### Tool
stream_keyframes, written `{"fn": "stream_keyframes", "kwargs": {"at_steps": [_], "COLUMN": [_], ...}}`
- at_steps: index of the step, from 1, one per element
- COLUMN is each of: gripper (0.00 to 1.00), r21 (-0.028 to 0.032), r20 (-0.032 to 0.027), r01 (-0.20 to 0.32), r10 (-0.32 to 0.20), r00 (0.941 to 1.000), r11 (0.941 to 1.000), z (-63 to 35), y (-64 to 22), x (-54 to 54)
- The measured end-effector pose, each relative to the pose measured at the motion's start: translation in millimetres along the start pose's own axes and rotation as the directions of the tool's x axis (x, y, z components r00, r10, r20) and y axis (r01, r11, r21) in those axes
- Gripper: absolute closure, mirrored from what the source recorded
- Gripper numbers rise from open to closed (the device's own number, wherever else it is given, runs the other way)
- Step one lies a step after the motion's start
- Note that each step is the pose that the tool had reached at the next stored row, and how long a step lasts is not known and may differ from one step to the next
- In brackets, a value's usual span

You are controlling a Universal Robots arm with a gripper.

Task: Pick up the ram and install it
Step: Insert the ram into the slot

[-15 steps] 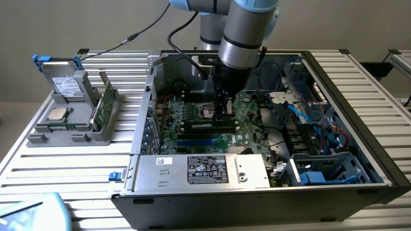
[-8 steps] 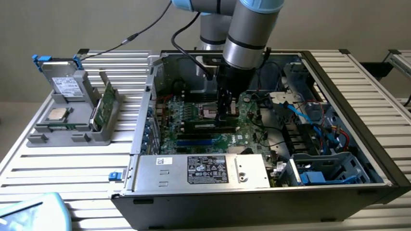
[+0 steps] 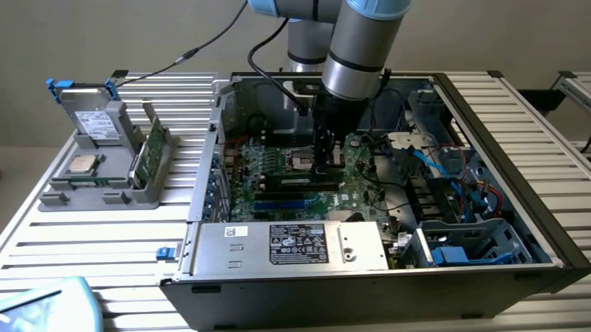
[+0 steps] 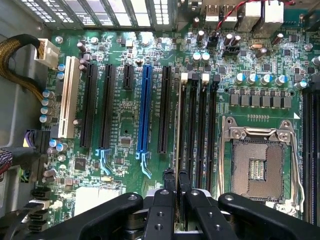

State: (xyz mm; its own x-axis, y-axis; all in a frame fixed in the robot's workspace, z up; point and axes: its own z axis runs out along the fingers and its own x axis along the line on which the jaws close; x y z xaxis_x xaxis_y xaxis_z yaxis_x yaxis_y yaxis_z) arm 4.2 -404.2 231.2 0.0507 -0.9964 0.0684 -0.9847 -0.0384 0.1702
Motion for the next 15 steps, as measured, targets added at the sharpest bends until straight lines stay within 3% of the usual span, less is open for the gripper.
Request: {"fn": "stream_keyframes", "kwargs": {"at_steps": [1, 2, 3, 5, 6, 7, 11, 15], "gripper": [0.86, 0.86, 0.86, 0.86, 0.86, 0.86, 0.86, 0.86], "r21": [-0.0025, -0.009, -0.0131, -0.0207, -0.023, -0.0252, -0.0347, -0.0632], "r20": [0.0016, 0.0073, 0.017, 0.0419, 0.0514, 0.057, 0.0604, 0.062], "r01": [0.0, 0.001, 0.003, 0.008, 0.01, 0.011, 0.01, 0.012], "r10": [0.0, -0.001, -0.003, -0.008, -0.009, -0.01, -0.008, -0.008], "r00": [1.0, 1.0, 0.9999, 0.9991, 0.9986, 0.9983, 0.9981, 0.998], "r11": [1.0, 1.0, 0.9999, 0.9998, 0.9997, 0.9996, 0.9993, 0.9979], "z": [0.0, 0.0, -0.2, -0.1, -0.1, -0.1, 0.0, -0.1], "y": [-0.1, -0.1, 0.0, 0.0, 0.0, 0.0, 0.0, -0.2], "x": [0.0, 0.0, 0.0, 0.2, 0.5, 1.0, 1.2, 2.0]}}
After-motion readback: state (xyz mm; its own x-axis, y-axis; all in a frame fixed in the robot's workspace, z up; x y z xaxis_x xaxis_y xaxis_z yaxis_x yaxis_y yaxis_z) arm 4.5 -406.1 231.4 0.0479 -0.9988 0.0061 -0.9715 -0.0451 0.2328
